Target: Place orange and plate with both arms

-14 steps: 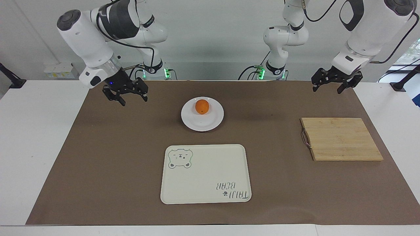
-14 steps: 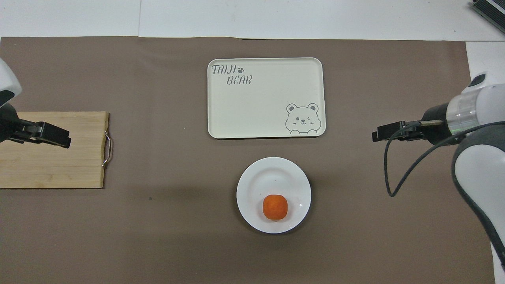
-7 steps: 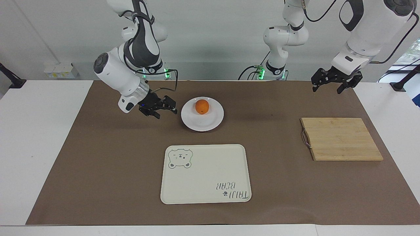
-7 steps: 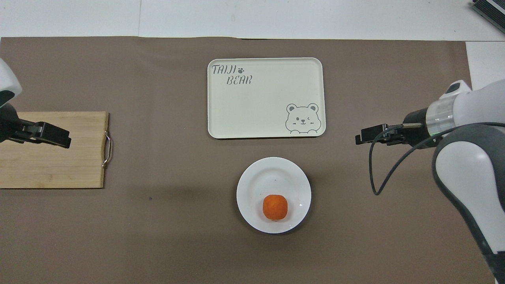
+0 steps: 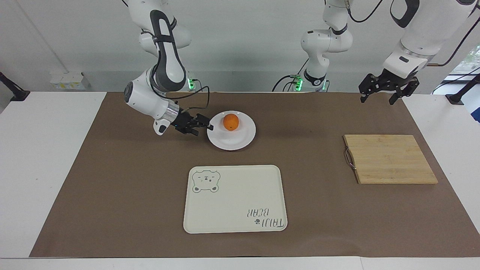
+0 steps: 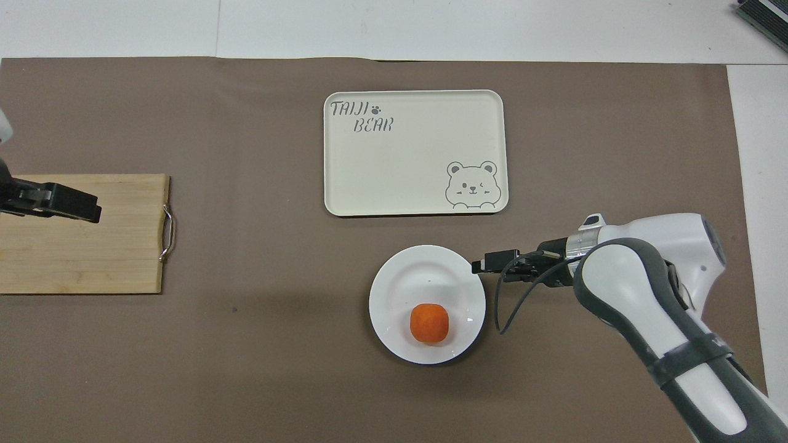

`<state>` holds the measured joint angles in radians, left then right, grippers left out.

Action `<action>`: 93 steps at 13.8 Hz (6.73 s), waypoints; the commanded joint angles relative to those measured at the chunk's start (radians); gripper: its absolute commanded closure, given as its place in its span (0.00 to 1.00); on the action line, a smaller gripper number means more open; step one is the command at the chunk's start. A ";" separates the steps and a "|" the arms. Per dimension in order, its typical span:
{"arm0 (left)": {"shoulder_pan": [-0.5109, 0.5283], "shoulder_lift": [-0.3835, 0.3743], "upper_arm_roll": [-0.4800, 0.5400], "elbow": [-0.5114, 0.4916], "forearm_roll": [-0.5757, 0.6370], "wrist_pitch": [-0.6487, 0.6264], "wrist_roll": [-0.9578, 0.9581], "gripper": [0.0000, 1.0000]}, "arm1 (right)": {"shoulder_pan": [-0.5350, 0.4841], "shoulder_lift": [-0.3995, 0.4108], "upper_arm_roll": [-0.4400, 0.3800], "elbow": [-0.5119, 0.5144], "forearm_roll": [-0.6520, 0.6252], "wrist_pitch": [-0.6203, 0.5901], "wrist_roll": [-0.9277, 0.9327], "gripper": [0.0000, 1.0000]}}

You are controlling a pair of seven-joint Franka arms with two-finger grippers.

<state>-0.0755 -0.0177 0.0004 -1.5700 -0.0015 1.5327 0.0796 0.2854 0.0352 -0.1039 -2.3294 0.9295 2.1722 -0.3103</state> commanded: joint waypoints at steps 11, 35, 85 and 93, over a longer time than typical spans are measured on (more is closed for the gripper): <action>0.005 -0.004 -0.005 0.005 -0.005 0.003 -0.003 0.00 | 0.058 -0.011 -0.002 -0.174 0.189 0.100 -0.194 0.59; 0.006 -0.004 -0.005 0.005 -0.005 0.003 -0.003 0.00 | -0.026 0.230 -0.002 0.353 0.327 -0.060 -0.158 1.00; 0.006 -0.004 -0.003 0.005 -0.005 0.003 -0.003 0.00 | -0.068 0.190 -0.135 0.756 -0.573 -0.296 0.551 0.00; 0.006 -0.004 -0.003 0.005 -0.005 0.003 -0.003 0.00 | -0.118 0.060 -0.135 0.751 -0.715 -0.524 0.484 0.00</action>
<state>-0.0753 -0.0177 -0.0009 -1.5700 -0.0020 1.5377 0.0790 0.1856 0.1393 -0.2463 -1.5524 0.2490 1.6909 0.2080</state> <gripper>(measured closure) 0.000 0.000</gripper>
